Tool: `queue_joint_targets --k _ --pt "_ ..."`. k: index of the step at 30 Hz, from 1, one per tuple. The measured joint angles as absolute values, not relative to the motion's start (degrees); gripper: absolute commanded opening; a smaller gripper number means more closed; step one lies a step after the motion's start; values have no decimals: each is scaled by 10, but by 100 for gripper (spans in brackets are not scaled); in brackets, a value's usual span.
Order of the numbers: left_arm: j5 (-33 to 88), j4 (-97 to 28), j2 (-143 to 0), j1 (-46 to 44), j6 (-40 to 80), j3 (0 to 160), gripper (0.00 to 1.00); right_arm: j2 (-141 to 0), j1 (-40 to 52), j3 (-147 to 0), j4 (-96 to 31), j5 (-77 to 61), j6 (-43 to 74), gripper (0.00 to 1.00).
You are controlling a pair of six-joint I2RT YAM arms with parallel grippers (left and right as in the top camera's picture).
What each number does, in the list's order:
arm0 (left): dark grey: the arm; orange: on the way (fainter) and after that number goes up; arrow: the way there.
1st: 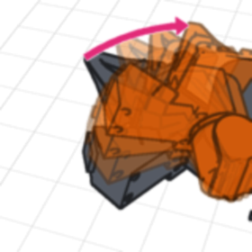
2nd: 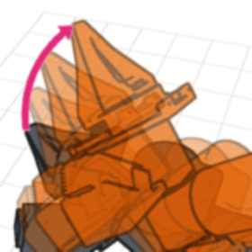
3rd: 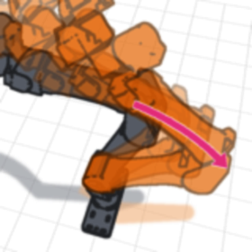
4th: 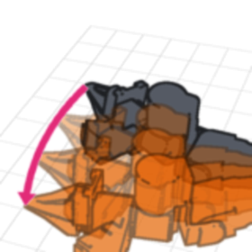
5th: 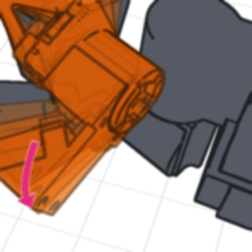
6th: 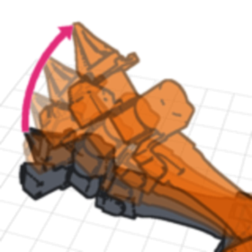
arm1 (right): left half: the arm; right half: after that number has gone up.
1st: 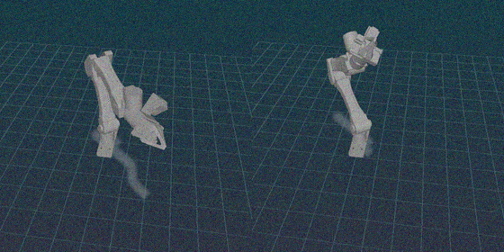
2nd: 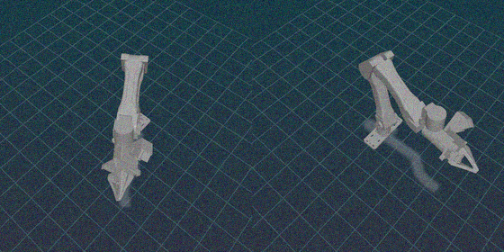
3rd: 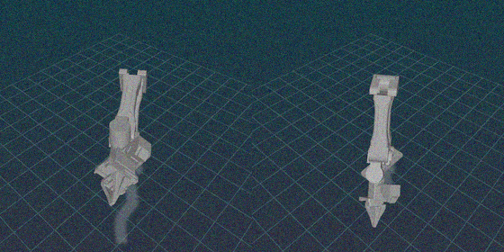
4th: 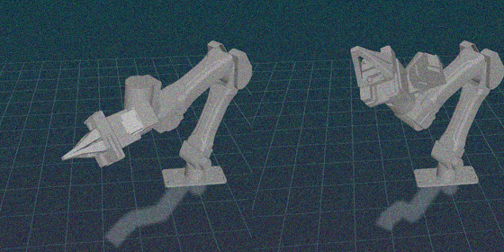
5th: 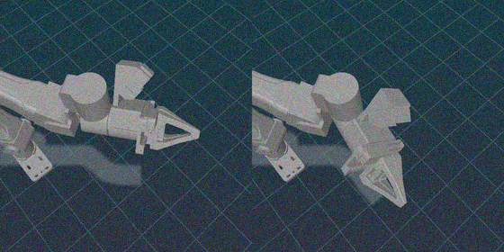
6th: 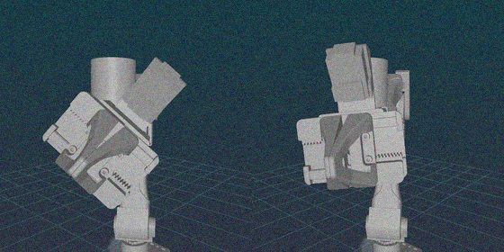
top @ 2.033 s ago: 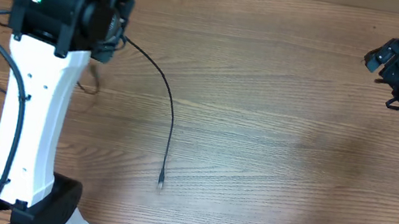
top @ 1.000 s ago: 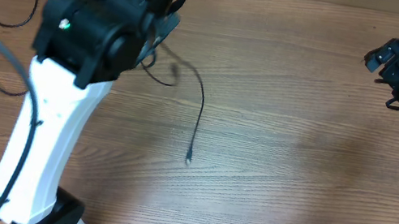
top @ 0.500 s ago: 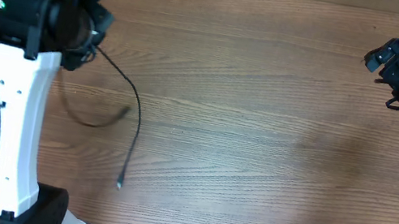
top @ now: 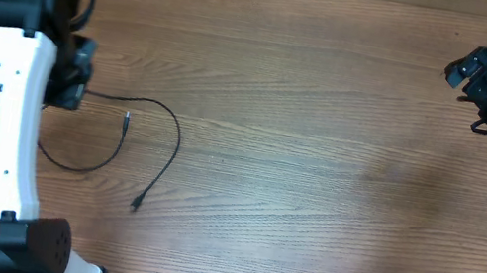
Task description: Untangle cables
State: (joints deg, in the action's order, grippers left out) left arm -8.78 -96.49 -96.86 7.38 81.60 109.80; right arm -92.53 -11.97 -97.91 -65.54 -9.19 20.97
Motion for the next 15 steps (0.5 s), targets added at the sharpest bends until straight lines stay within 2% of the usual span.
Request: queue_joint_targets --k 9,15 --pt "-90 -945 -969 236 857 1062 5 -925 -120 -979 -656 -92 210 100" --pt "-103 -940 -969 309 861 1020 4 -925 -120 -979 -656 -92 210 100"
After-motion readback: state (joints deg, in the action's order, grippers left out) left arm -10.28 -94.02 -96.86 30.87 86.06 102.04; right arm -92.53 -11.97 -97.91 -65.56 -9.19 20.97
